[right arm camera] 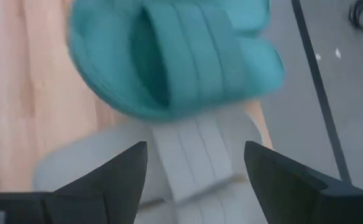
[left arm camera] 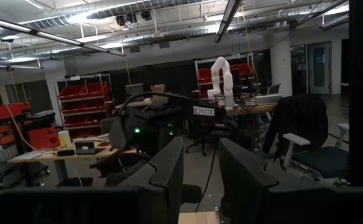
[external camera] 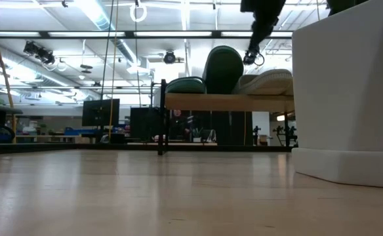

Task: Pick and place slides into the shelf
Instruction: Put the green slipper on the shelf

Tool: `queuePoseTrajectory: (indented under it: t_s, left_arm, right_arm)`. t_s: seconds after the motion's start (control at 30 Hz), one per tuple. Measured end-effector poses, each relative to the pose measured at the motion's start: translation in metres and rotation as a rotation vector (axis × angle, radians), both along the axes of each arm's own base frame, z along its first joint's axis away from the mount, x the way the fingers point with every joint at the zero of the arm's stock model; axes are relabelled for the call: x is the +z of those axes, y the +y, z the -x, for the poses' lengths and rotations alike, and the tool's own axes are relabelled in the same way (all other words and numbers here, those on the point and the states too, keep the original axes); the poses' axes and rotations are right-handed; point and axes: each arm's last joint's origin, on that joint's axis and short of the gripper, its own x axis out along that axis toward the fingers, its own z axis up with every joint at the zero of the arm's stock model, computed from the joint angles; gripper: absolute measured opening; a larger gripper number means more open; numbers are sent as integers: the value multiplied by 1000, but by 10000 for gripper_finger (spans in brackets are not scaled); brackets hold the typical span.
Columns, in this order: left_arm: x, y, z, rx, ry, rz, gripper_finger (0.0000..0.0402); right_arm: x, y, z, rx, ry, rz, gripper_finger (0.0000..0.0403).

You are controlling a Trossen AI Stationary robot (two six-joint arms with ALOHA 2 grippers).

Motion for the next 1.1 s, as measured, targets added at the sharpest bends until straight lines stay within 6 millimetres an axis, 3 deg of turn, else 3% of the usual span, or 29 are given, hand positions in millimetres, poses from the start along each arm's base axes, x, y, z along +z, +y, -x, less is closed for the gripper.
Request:
queuePoseTrajectory:
  t_s: [0.23, 0.5, 0.77, 1.1]
  left_arm:
    - [0, 0, 0, 0, 2, 1, 107]
    - [-10, 1, -2, 0, 98, 34, 107]
    - [-29, 2, -3, 49, 285, 102, 107]
    - [-30, 3, -3, 67, 292, 106, 107]
  right_arm:
    - [-20, -6, 11, -18, 106, -54, 274]
    - [-48, 13, 1, 58, 177, -13, 265]
    - [-33, 36, -17, 177, 69, 161, 248]
    - [-32, 68, -37, 336, 40, 201, 250]
